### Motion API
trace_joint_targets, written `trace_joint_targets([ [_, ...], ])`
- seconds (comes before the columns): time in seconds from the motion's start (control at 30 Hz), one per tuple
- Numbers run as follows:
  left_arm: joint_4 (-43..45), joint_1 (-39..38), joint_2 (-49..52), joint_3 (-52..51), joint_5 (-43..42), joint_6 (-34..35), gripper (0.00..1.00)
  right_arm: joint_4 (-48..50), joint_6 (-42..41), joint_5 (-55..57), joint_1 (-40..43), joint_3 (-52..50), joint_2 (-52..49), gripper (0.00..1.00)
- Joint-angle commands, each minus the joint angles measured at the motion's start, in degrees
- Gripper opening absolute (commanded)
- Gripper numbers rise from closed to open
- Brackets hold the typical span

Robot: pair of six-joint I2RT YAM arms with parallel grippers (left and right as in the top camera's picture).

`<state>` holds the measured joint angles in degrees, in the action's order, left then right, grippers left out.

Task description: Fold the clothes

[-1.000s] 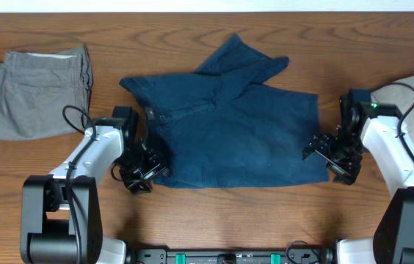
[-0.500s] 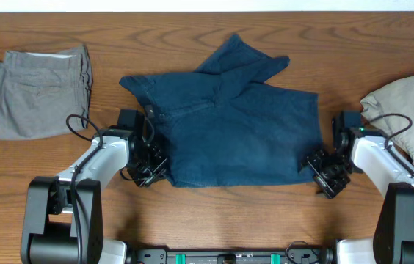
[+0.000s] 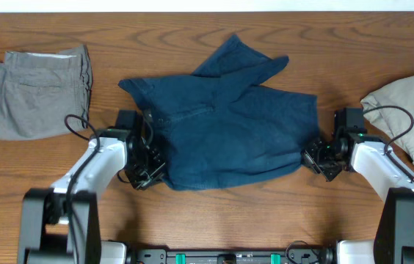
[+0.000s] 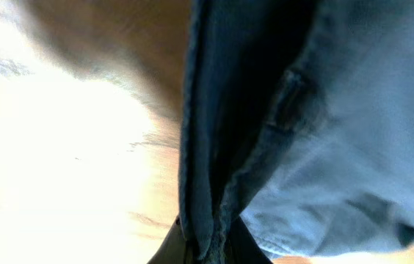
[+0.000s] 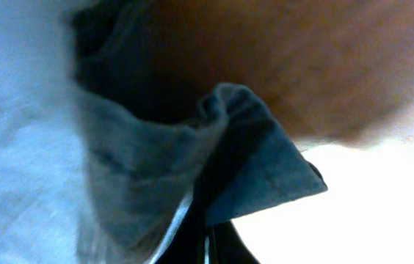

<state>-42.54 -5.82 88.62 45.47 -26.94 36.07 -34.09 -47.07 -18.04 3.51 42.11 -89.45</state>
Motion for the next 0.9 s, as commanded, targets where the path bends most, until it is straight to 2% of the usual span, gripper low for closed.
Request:
trace_joint_targets([
  [0.0, -1.92, -0.04, -5.86, 5.64, 3.74, -6.62, 0.06, -1.2, 7.65, -1.97, 0.52, 5.38, 3.93, 0.01],
  [0.1, -4.0, -0.04, -10.34, 10.27, 3.91, -11.02, 0.06, -5.03, 12.76, -2.23, 0.15, 10.47, 7.87, 0.01],
  [0.33, -9.03, -0.04, -16.87, 26.12, 5.14, -12.52, 0.06, -14.75, 21.49, -2.32, -0.33, 25.51, 16.46, 0.01],
  [0.63, -18.75, -0.04, -17.29, 50.75, 5.11, -16.83, 0.06, -23.54, 25.57, 3.82, -0.24, 45.9, 22.05, 0.01],
  [0.87, -21.18, -0.04, -17.49, 62.84, 5.14, -17.0, 0.06, -29.05, 26.45, 8.35, 1.86, 61.61, 23.08, 0.01],
])
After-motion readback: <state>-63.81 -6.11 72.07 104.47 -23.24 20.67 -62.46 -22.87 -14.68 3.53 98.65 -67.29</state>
